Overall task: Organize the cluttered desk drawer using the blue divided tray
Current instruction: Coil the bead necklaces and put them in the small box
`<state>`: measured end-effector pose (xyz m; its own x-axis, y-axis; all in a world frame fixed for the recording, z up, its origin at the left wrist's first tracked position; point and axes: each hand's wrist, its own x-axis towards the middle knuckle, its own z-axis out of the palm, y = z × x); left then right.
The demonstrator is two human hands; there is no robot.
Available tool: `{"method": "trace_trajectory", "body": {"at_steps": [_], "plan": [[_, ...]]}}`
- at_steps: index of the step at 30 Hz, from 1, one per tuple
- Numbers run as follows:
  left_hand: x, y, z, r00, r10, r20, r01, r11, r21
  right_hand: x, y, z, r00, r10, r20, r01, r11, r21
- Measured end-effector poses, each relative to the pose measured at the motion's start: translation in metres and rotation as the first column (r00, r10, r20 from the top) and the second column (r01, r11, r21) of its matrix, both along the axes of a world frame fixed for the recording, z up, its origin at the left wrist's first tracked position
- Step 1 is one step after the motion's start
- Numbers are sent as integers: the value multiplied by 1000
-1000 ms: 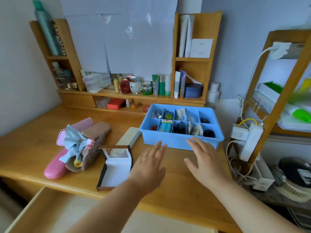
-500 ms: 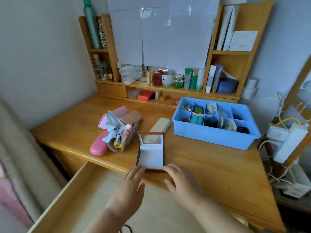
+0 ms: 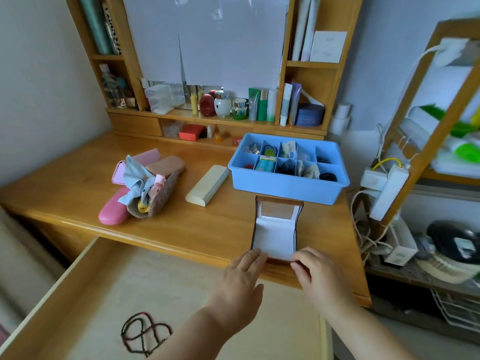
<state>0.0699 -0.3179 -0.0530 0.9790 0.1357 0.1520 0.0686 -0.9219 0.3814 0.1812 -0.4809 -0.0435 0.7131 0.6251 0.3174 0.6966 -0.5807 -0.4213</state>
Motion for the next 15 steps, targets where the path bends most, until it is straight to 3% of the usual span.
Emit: {"method": "trace_trajectory", "body": {"at_steps": [3,6,8,11,13,15], "plan": [[-21,9,3,992,-7,122,16,997,-79,-5,0,2,999,-47,-14,47,999,17],[-66,40,-19,951,190,243,-151,974,-171,-26,-3,-7,992,7,125,-21,993,115],[-101,66,-42,905,414,95,-390,898,-203,-50,-5,-23,987,121,106,-132,986,102],[-145,99,-74,760,615,-210,-648,741,-176,-85,-5,-56,956,225,-186,-242,967,-74],[-156,111,-89,742,608,-282,-656,746,-115,-101,-7,-82,907,206,-368,-275,950,-146],[-155,115,-99,792,525,-311,-575,813,-90,-111,-8,-100,885,177,-431,-293,931,-219]]}}
